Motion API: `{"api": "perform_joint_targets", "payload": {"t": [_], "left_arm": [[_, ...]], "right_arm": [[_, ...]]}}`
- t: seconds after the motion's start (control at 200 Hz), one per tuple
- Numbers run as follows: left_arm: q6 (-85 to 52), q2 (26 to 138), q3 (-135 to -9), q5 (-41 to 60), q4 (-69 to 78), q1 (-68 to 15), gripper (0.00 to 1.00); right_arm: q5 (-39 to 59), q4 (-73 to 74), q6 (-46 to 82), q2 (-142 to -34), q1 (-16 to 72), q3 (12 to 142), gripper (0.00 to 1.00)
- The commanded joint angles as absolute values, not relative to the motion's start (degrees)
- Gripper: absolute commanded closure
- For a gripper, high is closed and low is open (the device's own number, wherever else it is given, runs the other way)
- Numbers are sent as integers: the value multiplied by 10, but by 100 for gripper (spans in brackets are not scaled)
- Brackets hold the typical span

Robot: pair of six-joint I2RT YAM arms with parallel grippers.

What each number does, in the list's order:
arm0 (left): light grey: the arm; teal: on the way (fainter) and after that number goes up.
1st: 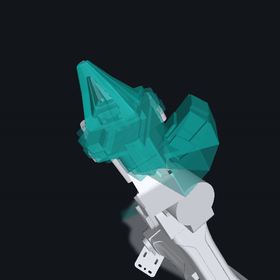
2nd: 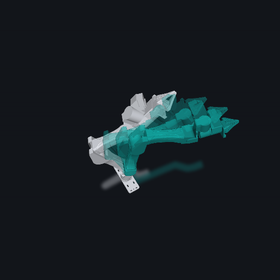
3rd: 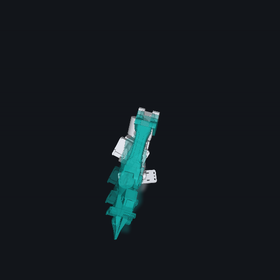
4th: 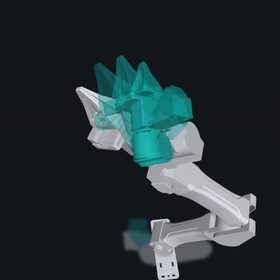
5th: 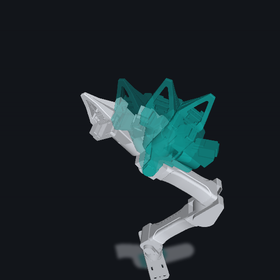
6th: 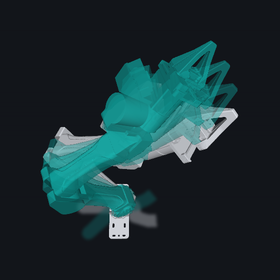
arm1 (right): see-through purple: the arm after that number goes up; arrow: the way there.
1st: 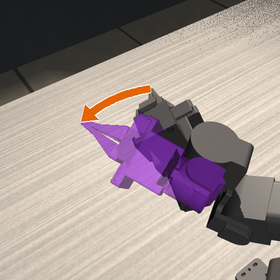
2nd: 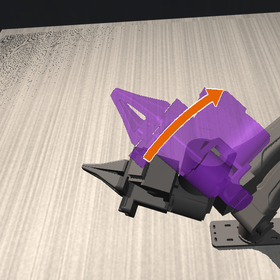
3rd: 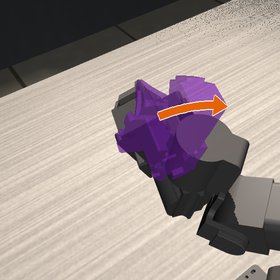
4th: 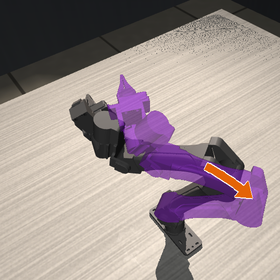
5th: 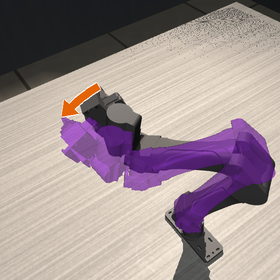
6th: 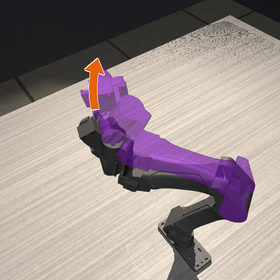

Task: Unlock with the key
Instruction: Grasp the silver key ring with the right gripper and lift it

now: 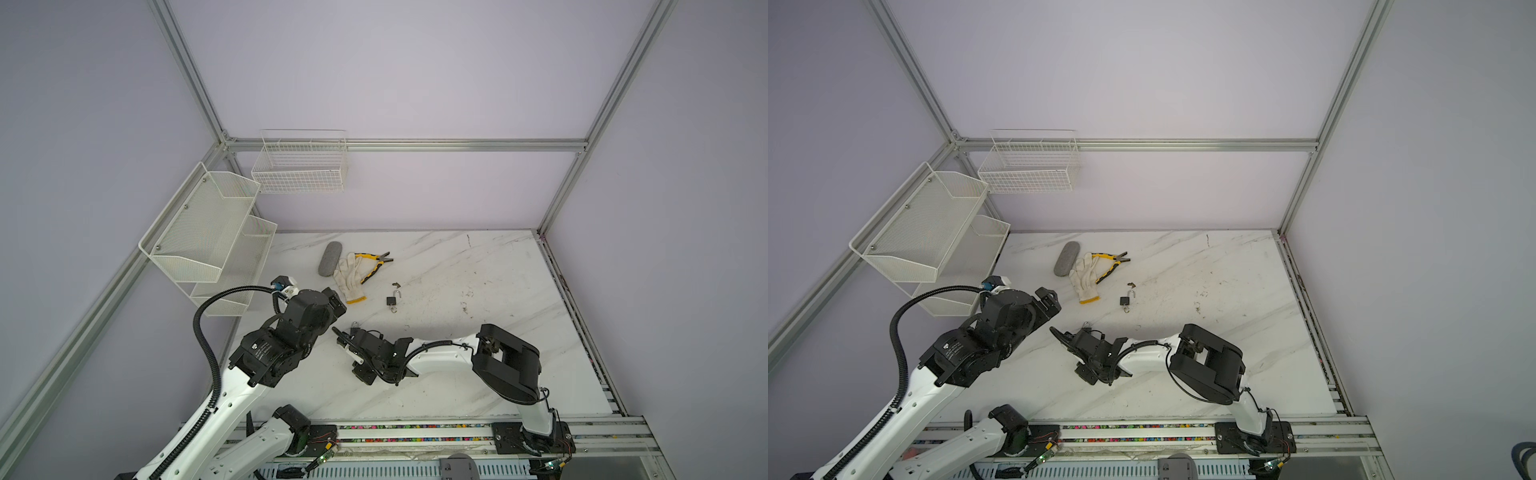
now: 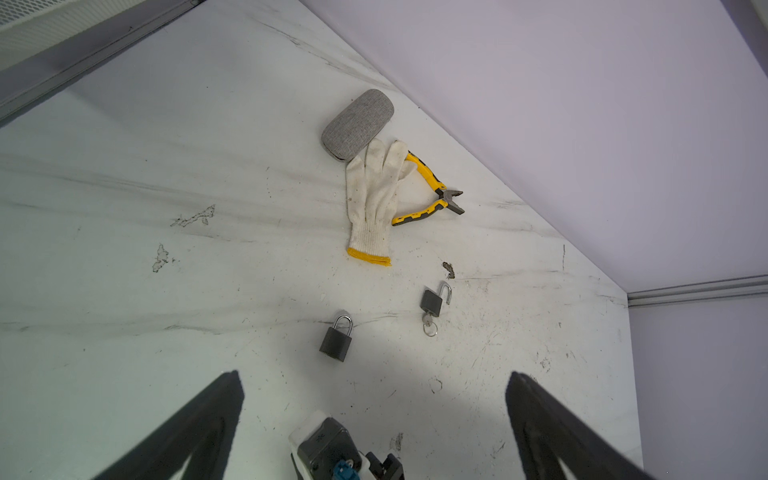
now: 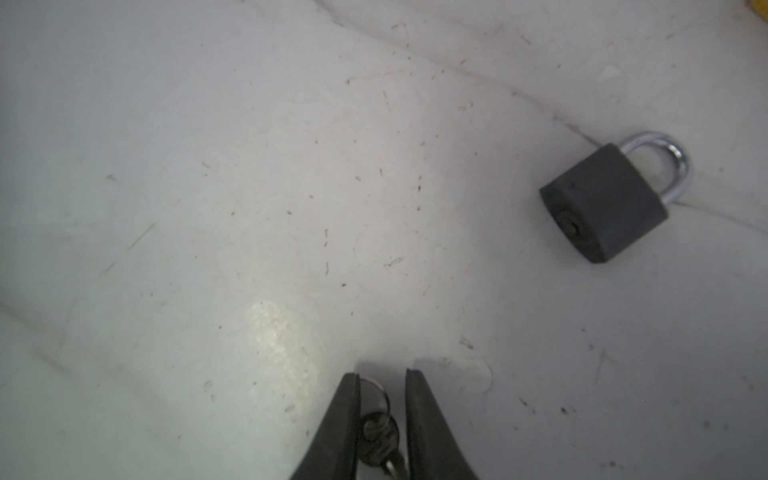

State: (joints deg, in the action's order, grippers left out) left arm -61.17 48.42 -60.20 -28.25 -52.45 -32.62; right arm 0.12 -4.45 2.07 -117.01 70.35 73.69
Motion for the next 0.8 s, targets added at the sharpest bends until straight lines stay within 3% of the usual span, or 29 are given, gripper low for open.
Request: {"api": "perform_joint_targets", "payload": {"t": [0.0,0.545,0.795], "left_arm": [[-626,483,-582,-301,-528,-322,0],[-628,490,-585,-300,-527,-322,0],[-625,490,-589,-303,-525,-322,0]], "right_arm": [[18,-56,12,-1185,710,726,80],[23,-32,15,-1164,709,717,98],[24,-2,31,-1137,699,697,100]]}}
